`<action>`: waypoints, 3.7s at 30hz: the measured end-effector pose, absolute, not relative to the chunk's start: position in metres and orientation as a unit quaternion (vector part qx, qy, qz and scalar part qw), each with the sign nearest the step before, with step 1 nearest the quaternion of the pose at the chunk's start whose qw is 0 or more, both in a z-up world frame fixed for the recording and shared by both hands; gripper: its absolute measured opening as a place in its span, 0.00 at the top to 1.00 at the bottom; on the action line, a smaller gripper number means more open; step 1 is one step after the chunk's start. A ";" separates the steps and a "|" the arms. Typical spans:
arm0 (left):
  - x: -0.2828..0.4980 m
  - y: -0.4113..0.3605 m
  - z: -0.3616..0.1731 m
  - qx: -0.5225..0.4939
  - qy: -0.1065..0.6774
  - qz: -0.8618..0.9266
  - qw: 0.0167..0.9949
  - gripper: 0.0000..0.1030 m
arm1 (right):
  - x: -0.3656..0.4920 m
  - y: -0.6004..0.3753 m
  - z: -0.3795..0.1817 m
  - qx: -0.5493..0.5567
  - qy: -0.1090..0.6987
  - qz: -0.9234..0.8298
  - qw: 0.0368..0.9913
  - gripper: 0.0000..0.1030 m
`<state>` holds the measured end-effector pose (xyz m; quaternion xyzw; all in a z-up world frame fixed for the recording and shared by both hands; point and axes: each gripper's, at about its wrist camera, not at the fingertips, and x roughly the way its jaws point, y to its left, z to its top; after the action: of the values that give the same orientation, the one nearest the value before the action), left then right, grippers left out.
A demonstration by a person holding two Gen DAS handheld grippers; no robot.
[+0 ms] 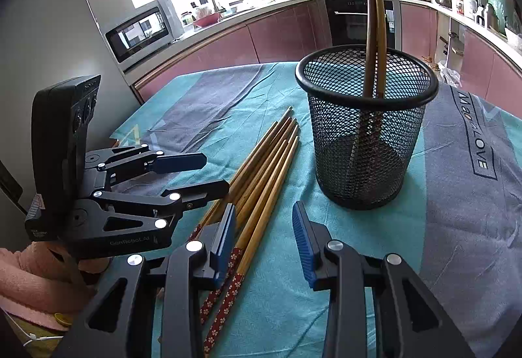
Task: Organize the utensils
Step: 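Withdraw both tools from the cup back toward the chopstick bundle, then grasp another chopstick with the right tool while the left tool grasps one too, then lift the chopstick upright over the mesh cup with the right tool while the left tool does likewise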
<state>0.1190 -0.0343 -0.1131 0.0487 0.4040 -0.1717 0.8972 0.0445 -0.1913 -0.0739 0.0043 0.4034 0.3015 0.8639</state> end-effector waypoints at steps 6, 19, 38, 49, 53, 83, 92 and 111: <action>0.119 -0.035 -0.115 0.049 0.404 -0.174 0.897 0.53 | 0.046 -0.188 -0.082 0.005 0.410 0.298 0.862 0.66; 0.127 -0.028 -0.123 0.035 0.421 -0.162 0.892 0.55 | 0.052 -0.179 -0.093 -0.003 0.422 0.284 0.861 0.67; 0.135 -0.030 -0.127 0.027 0.440 -0.173 0.881 0.65 | 0.059 -0.168 -0.095 -0.029 0.427 0.253 0.867 0.79; 0.139 -0.034 -0.129 0.018 0.445 -0.171 0.879 0.73 | 0.068 -0.173 -0.100 -0.002 0.433 0.240 0.869 0.93; 0.139 -0.030 -0.130 -0.011 0.451 -0.181 0.874 0.89 | 0.069 -0.179 -0.100 0.014 0.435 0.238 0.869 0.94; 0.125 -0.029 -0.131 0.012 0.458 -0.210 0.864 0.91 | 0.065 -0.172 -0.095 0.000 0.441 0.278 0.853 0.92; 0.133 -0.030 -0.133 0.007 0.461 -0.216 0.860 0.91 | 0.068 -0.179 -0.097 0.017 0.445 0.285 0.849 0.94; 0.105 -0.021 -0.065 -0.038 0.382 -0.273 0.882 0.93 | 0.037 -0.212 -0.033 0.041 0.349 0.304 0.886 0.94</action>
<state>0.1055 -0.0211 -0.0651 -0.0375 0.3824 -0.2726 0.8821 0.0370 -0.2120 -0.0332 0.0407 0.3486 0.3040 0.8857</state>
